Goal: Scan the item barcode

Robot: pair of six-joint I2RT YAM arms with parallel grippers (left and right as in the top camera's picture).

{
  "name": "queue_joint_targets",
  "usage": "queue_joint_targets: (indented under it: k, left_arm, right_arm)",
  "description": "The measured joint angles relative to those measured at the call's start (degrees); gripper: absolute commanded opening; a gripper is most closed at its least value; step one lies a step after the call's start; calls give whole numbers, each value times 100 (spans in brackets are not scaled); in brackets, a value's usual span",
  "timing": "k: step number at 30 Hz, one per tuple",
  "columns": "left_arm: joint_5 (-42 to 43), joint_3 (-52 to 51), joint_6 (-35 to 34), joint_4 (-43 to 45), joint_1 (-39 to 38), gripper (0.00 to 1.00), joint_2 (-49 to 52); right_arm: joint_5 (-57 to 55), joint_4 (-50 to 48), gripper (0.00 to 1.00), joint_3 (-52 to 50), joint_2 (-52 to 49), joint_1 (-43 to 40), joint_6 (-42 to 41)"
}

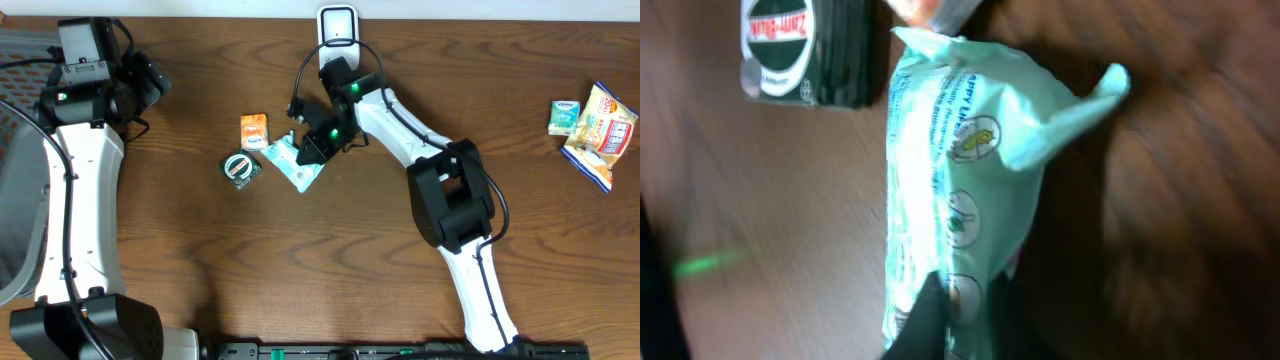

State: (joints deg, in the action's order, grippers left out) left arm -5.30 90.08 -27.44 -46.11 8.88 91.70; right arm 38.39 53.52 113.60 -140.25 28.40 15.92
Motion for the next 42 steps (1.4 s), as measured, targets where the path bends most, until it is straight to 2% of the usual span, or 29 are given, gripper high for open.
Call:
queue_joint_targets:
  k: [9, 14, 18, 23, 27, 33, 39, 42]
  left_arm:
    - [0, 0, 0, 0, 0, 98, 0]
    - [0, 0, 0, 0, 0, 98, 0]
    - [0, 0, 0, 0, 0, 98, 0]
    - [0, 0, 0, 0, 0, 98, 0]
    - [0, 0, 0, 0, 0, 98, 0]
    - [0, 0, 0, 0, 0, 98, 0]
    - [0, 0, 0, 0, 0, 98, 0]
    - [0, 0, 0, 0, 0, 98, 0]
  right_arm:
    - [129, -57, 1, 114, 4, -219, -385]
    - [468, -238, 1, 186, 339, -975, -494]
    - [695, -570, 1, 208, 1054, -1766, -527]
    - [1390, -1152, 1, 367, 1679, -2323, -546]
    - [2260, -1506, 1, 398, 1766, -2411, -553]
    - [2892, -1517, 1, 396, 1742, -2361, -557]
    - [3224, -1517, 1, 396, 1742, -2363, -557]
    - [3047, -1390, 3, 396, 1742, -2361, -560]
